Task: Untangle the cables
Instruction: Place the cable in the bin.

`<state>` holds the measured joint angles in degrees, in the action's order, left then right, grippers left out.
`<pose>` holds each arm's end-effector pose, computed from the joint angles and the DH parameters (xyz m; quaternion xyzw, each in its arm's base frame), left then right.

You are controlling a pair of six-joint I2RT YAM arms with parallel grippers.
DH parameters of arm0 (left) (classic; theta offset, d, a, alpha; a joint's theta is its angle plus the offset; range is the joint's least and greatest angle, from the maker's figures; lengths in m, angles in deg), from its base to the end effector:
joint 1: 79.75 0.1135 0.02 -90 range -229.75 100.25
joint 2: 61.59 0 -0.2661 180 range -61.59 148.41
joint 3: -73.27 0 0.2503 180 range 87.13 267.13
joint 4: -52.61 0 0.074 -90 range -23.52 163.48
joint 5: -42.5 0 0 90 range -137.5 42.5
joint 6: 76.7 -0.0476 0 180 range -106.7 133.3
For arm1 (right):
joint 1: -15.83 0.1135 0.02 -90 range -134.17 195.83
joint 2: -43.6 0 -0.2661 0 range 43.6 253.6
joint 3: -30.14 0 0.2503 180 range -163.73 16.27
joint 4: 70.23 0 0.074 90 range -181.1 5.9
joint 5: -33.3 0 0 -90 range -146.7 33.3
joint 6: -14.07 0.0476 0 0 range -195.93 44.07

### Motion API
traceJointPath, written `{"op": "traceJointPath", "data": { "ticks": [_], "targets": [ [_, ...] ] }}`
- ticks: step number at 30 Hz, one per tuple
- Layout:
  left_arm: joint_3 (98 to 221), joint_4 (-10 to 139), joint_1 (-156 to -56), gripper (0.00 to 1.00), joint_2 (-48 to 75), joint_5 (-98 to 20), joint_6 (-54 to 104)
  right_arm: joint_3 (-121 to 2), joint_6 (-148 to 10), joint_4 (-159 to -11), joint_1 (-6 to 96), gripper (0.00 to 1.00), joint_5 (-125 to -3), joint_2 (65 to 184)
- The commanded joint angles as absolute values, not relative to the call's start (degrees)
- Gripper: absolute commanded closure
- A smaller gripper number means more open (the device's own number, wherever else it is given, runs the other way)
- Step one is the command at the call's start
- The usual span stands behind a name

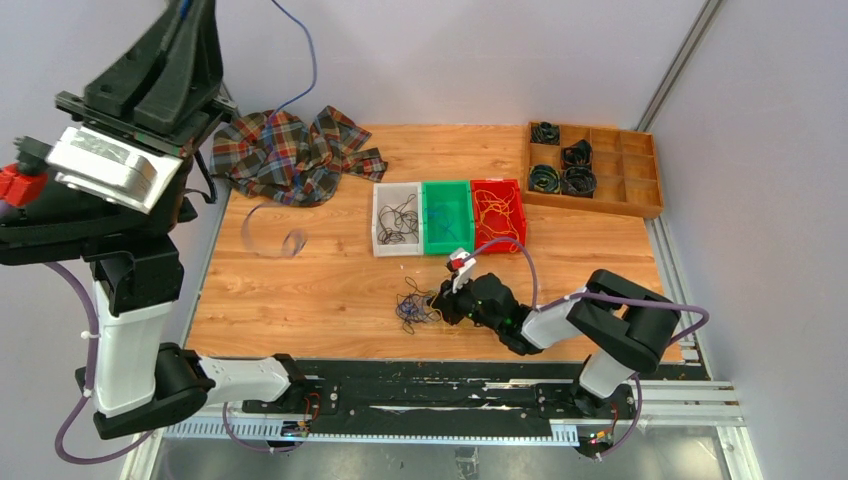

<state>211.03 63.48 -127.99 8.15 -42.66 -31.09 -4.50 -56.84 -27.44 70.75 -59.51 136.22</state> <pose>0.0552 -0.0679 0.6973 0.2323 0.1658 -0.0441 0.9574 0.1603 0.2323 0.1353 -0.2584 0.7510 0.3811 0.4732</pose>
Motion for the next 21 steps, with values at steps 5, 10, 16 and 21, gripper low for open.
{"op": "traceJointPath", "data": {
  "ticks": [5,10,16,21],
  "targets": [
    [198.8,66.2,-128.4,0.99,2.9,-40.7,-30.0,-7.8,-59.0,-38.2,71.6,0.44,-58.3,125.3],
    [194.2,69.6,-128.4,0.99,1.0,-39.0,-29.2,-14.3,-62.7,-51.6,71.6,0.31,-58.1,112.8],
    [190.8,73.3,-128.4,0.99,-0.3,-37.5,-28.0,-24.6,-68.6,-62.4,71.6,0.31,-58.9,104.3],
    [188.5,76.1,-128.4,0.99,-1.4,-35.8,-26.4,-31.8,-69.3,-62.9,71.6,0.27,-66.7,102.9]
  ]
}}
